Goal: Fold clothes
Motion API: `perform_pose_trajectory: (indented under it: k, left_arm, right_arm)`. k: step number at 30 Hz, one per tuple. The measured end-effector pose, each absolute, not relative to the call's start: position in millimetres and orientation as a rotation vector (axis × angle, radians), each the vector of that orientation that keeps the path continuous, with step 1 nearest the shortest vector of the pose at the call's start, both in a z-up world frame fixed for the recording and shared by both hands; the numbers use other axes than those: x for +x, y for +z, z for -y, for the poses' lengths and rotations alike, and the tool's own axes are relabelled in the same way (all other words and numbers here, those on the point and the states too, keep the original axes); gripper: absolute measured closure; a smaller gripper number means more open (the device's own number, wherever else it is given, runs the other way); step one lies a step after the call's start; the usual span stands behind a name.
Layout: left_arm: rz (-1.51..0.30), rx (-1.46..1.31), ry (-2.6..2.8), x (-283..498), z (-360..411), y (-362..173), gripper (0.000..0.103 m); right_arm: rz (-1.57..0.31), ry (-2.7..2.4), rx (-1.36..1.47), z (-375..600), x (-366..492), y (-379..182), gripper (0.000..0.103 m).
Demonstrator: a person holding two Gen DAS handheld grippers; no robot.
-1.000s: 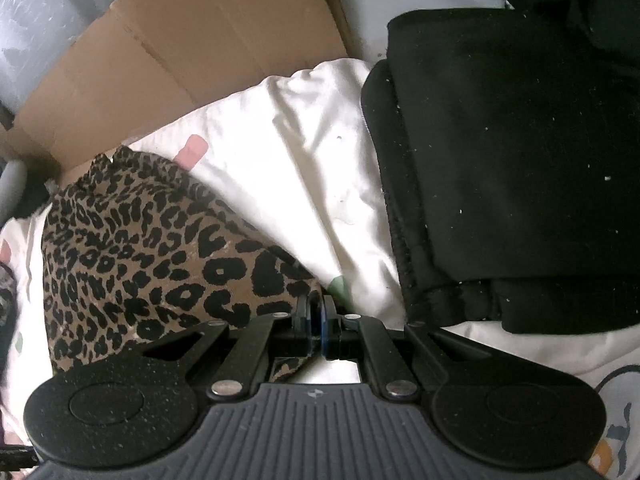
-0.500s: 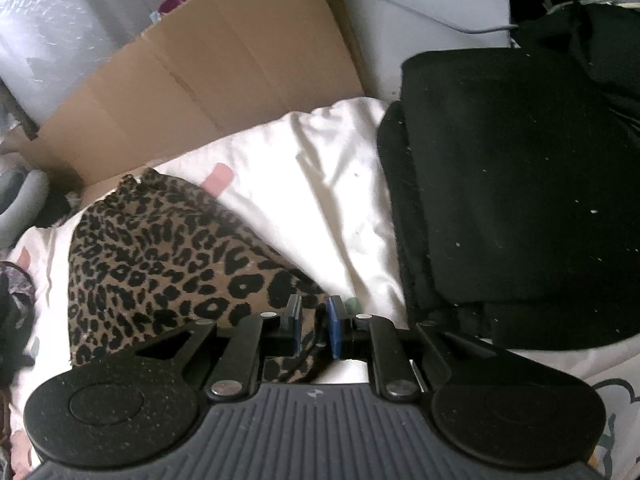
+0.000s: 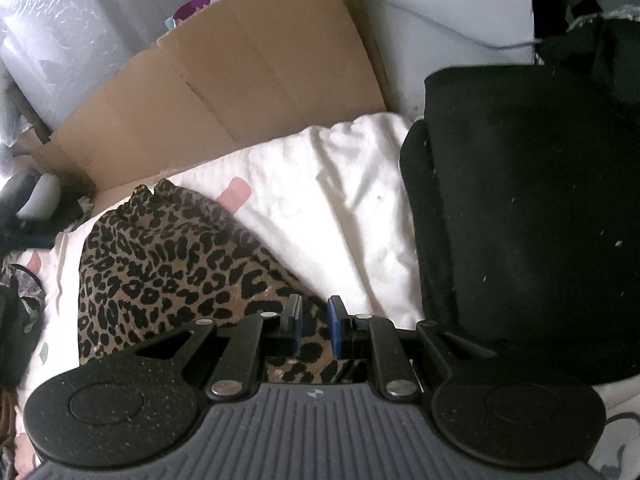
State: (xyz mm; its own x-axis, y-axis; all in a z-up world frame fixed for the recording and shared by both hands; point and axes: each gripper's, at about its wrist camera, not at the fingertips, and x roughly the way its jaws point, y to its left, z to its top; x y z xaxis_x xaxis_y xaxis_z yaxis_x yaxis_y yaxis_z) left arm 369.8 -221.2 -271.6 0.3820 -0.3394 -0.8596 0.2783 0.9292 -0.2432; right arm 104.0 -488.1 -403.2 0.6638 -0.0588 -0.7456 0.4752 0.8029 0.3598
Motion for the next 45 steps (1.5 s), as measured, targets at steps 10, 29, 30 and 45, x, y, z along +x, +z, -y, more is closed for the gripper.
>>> perform_pose_trajectory:
  k: [10, 29, 30, 45]
  left_arm:
    - [-1.123, -0.087, -0.323, 420, 251, -286, 0.067]
    - [-1.225, -0.121, -0.211, 483, 288, -324, 0.072]
    - [-1.228, -0.122, -0.207, 485, 290, -326, 0.074]
    - [-1.321, -0.237, -0.104, 487, 275, -364, 0.075]
  right_arm:
    - [-0.802, -0.298, 0.560, 490, 103, -407, 0.089]
    - [-0.790, -0.253, 0.511, 474, 136, -412, 0.089]
    - [-0.791, -0.253, 0.506, 473, 138, -413, 0.089]
    - [-0.826, -0.243, 0.498, 474, 141, -431, 0.089]
